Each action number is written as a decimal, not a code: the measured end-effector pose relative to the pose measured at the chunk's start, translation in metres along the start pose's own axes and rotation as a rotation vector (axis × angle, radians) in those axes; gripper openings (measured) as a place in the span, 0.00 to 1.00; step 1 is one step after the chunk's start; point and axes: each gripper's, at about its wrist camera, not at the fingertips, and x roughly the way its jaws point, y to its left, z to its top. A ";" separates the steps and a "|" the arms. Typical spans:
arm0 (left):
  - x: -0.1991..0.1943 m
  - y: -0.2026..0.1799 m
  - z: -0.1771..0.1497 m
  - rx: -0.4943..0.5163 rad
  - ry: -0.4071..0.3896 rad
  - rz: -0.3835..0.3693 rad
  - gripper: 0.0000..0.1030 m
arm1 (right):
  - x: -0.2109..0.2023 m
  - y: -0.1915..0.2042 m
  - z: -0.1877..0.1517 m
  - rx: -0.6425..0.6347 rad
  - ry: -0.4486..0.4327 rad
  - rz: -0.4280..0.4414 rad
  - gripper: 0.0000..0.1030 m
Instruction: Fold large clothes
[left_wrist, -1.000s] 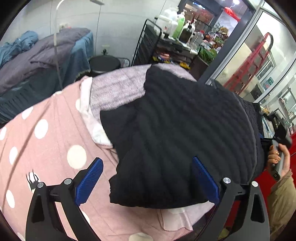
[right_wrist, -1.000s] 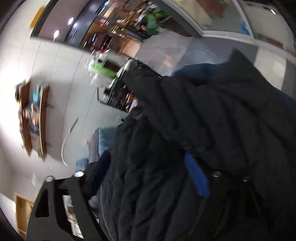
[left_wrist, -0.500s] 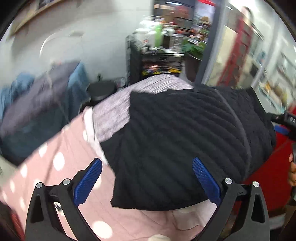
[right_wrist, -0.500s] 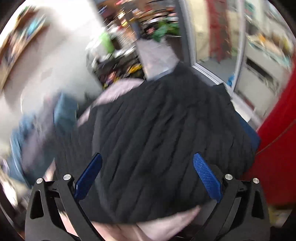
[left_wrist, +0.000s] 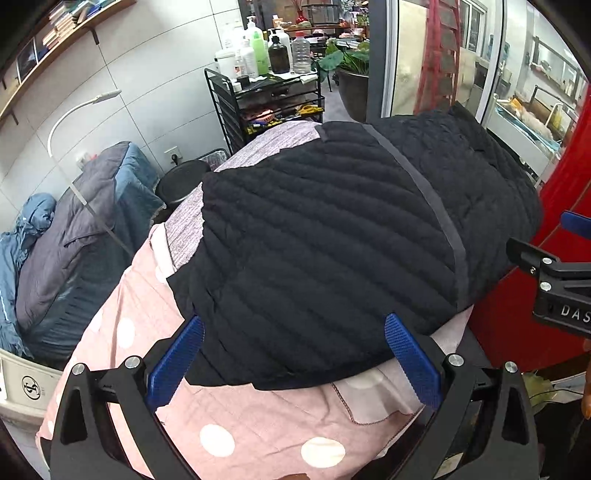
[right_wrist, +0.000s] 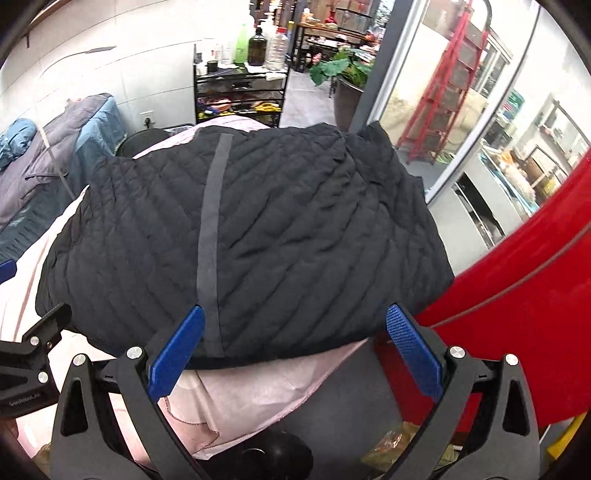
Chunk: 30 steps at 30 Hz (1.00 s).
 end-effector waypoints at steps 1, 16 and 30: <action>0.000 0.000 0.000 -0.003 0.001 -0.003 0.94 | 0.002 -0.001 0.000 0.011 0.010 -0.005 0.94; 0.005 0.004 -0.007 -0.002 0.036 0.001 0.94 | 0.025 -0.008 -0.003 0.110 0.089 0.026 0.94; 0.006 0.012 -0.002 -0.022 0.034 0.015 0.94 | 0.024 -0.001 0.005 0.089 0.082 0.035 0.94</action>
